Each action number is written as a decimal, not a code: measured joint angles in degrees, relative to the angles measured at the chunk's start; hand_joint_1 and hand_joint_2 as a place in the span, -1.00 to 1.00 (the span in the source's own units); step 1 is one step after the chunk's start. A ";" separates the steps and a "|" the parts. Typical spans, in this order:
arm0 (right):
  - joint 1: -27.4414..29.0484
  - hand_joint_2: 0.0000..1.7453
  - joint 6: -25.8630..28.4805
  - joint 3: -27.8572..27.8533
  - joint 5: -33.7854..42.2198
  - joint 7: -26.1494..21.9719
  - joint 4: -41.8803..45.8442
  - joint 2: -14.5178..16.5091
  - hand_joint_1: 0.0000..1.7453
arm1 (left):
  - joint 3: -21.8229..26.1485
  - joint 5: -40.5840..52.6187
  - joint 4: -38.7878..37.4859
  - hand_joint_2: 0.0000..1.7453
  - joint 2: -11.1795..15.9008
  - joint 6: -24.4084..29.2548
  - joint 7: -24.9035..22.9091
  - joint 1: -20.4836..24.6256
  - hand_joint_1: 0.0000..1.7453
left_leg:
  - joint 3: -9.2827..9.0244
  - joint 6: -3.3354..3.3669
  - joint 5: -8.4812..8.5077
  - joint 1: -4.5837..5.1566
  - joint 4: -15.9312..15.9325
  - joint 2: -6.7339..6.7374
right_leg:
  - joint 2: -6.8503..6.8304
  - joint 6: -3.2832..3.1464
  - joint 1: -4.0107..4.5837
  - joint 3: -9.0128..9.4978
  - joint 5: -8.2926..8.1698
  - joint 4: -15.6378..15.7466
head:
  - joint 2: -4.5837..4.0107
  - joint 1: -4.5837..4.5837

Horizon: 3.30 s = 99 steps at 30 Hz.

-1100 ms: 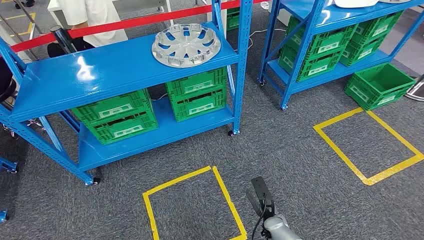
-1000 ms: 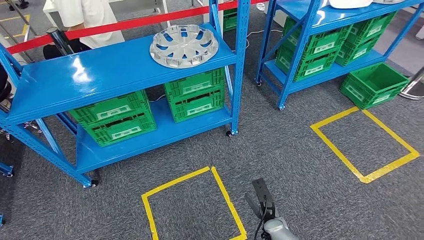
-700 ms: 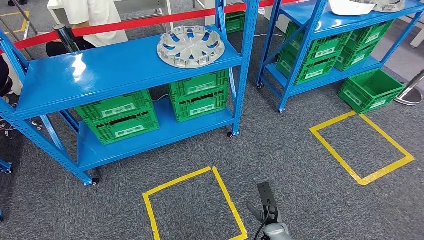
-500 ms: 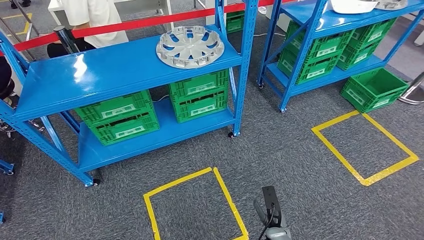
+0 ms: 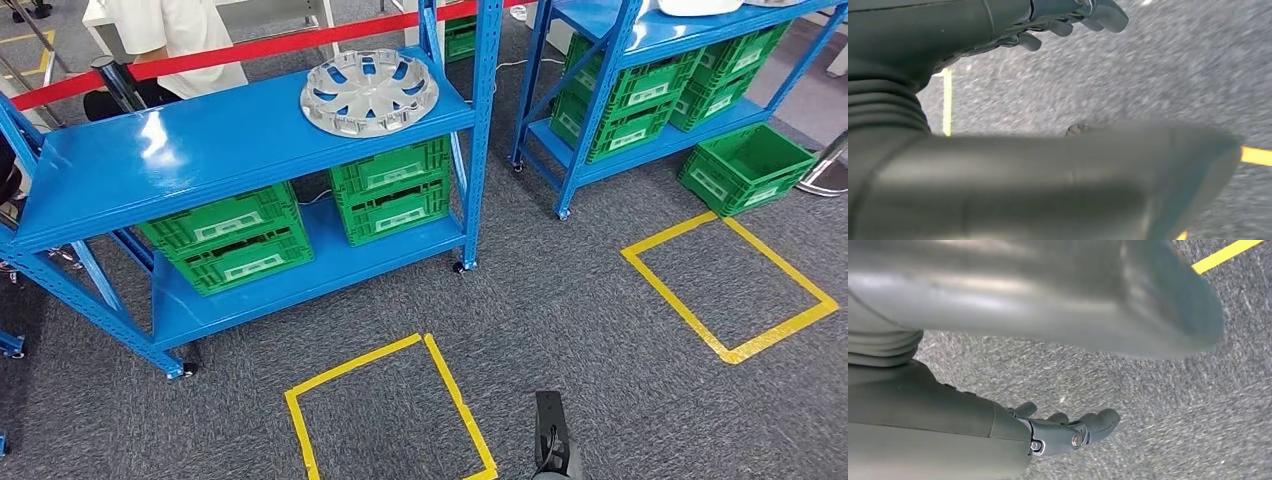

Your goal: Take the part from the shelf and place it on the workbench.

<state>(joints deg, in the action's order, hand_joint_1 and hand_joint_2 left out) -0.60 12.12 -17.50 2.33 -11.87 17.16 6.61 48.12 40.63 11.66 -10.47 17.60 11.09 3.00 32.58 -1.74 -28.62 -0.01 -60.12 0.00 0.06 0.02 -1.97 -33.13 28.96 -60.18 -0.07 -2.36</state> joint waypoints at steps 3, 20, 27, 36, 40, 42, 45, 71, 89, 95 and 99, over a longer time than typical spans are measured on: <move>-0.20 -1.00 0.41 -0.90 0.12 -0.53 -0.74 0.42 -1.00 | 1.75 2.11 -0.02 0.00 -0.37 0.86 0.47 0.87 -1.00 | -0.54 0.99 0.17 0.27 1.52 -0.01 | 0.00 1.26 -0.07 0.15 -0.18 0.48 | 0.00 -0.02; -1.40 1.00 -0.49 -5.46 0.63 -0.47 -4.64 1.41 -1.00 | 10.15 8.90 -0.40 -0.50 -2.70 4.40 1.33 4.04 -1.00 | -1.26 0.90 -0.30 0.44 1.58 0.03 | 0.05 -0.04 0.72 -0.61 -0.59 -0.04 | 0.00 -0.39; -1.44 -0.50 0.42 -5.51 -0.86 -1.77 -4.92 1.72 -1.00 | 10.92 8.64 -0.40 -1.00 -2.71 3.97 1.92 4.22 -1.00 | -1.47 2.46 -0.16 0.51 2.06 0.04 | 0.04 -0.34 0.89 -0.48 -0.55 0.08 | 0.00 -0.18; -1.47 -1.00 -0.15 -5.72 -0.04 -3.16 -5.02 1.78 -1.00 | 11.28 8.55 -0.40 -1.00 -2.73 3.97 2.12 4.22 -1.00 | -1.47 0.46 0.09 0.43 2.28 0.02 | 0.03 -0.40 0.88 -0.46 -0.53 0.06 | 0.00 -0.20; -1.47 -1.00 0.17 -5.94 0.07 -3.04 -5.13 1.78 -1.00 | 11.28 8.55 -0.41 -1.00 -2.73 3.97 2.12 4.22 -1.00 | -1.46 0.47 0.07 0.48 2.24 0.02 | 0.03 -0.27 0.77 -0.35 -0.61 0.22 | 0.00 -0.20; -1.47 -1.00 0.21 -5.98 0.08 -2.98 -5.16 1.78 -1.00 | 11.28 8.55 -0.40 -1.00 -2.73 3.97 2.12 4.22 -1.00 | -1.46 0.49 0.06 0.52 2.22 0.02 | 0.03 -0.17 0.72 -0.31 -0.66 0.30 | 0.00 -0.21; -1.47 -1.00 0.23 -6.00 0.08 -2.82 -5.18 1.78 -1.00 | 11.28 8.55 -0.40 -1.00 -2.73 3.97 2.12 4.22 -1.00 | -1.45 0.55 0.04 0.57 2.20 0.02 | 0.03 -0.06 0.68 -0.25 -0.72 0.39 | 0.00 -0.21; -1.49 1.00 2.43 -7.10 0.54 -4.90 -5.18 1.97 -1.00 | 11.92 8.37 -0.40 -1.00 -2.61 3.23 2.49 4.16 -1.00 | -1.47 0.65 0.00 0.71 2.17 0.02 | 0.03 0.05 0.59 -0.17 -0.78 0.49 | 0.00 -0.21; -1.66 1.00 0.88 -11.83 4.22 -14.09 -5.16 -1.11 -1.00 | 12.29 7.85 -0.40 -1.00 -2.62 3.25 2.47 4.09 -1.00 | -1.46 0.74 -0.03 0.75 2.10 0.02 | 0.03 0.10 0.54 -0.15 -0.81 0.50 | 0.00 -0.20; -2.10 1.00 0.14 -12.75 4.50 -20.02 -5.01 -2.11 -1.00 | 12.29 7.63 -0.40 -1.00 -2.64 3.23 2.51 4.10 -1.00 | -1.46 0.77 -0.02 0.75 2.10 0.02 | 0.03 0.10 0.55 -0.15 -0.81 0.50 | 0.00 -0.20; -3.41 1.00 0.22 -13.44 3.97 -26.18 -3.44 -3.93 -1.00 | 12.30 7.59 -0.40 -1.00 -2.64 3.23 2.51 4.14 -1.00 | -1.45 0.81 0.00 0.77 2.07 0.03 | 0.05 0.19 0.51 -0.14 -0.87 0.50 | 0.00 -0.21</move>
<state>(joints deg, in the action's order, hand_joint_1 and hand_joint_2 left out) -4.01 12.34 -30.94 6.29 -38.04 13.72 2.68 60.42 48.22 11.26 -13.11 20.83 13.59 7.14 31.13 -0.93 -28.62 0.76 -58.05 0.03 0.11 0.21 -1.46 -33.27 28.09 -59.68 -0.07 -2.57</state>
